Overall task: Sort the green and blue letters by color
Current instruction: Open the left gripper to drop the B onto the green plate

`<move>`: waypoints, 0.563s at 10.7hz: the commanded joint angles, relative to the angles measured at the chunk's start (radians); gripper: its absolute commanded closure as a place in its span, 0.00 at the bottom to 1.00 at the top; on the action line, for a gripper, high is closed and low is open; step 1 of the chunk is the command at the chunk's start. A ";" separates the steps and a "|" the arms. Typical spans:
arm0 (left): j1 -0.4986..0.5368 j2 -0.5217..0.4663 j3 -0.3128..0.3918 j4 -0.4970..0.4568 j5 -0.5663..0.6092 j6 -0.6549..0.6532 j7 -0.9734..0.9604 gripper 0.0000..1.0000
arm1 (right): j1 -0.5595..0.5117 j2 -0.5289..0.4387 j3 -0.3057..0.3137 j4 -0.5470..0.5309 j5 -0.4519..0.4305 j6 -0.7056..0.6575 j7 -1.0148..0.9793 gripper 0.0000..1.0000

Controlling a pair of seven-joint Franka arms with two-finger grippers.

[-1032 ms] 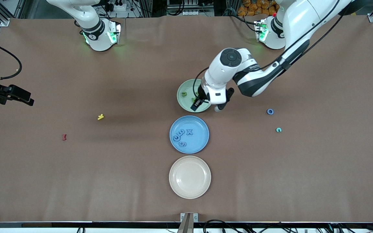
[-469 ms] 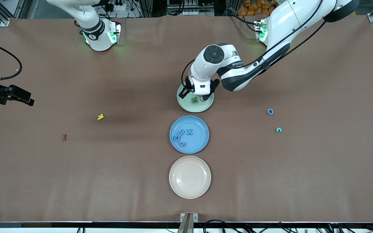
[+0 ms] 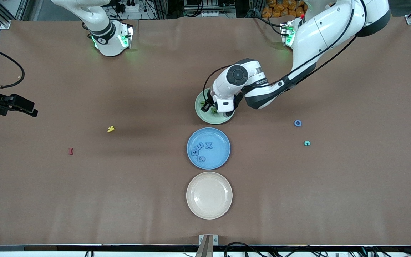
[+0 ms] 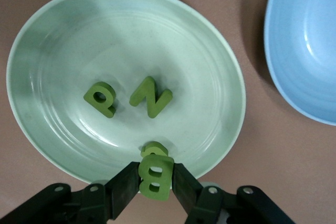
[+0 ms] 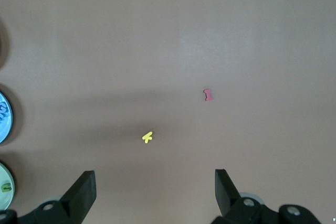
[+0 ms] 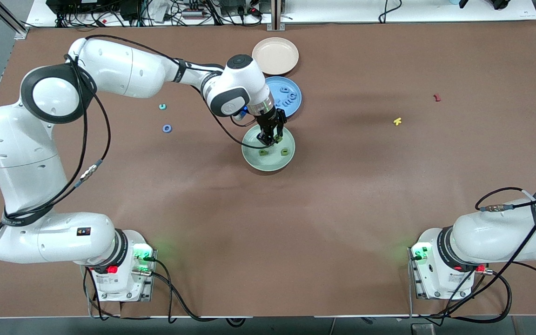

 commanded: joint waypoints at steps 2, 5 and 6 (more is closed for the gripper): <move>-0.024 0.012 -0.003 0.018 -0.022 0.007 0.003 1.00 | 0.006 0.016 -0.002 0.025 0.005 -0.006 0.012 0.00; -0.015 0.011 -0.003 0.016 -0.024 0.009 0.000 0.21 | 0.006 0.018 -0.002 0.025 0.005 -0.006 0.012 0.00; -0.017 0.006 -0.003 0.015 -0.022 0.009 0.000 0.00 | 0.006 0.018 -0.002 0.025 0.005 -0.006 0.012 0.00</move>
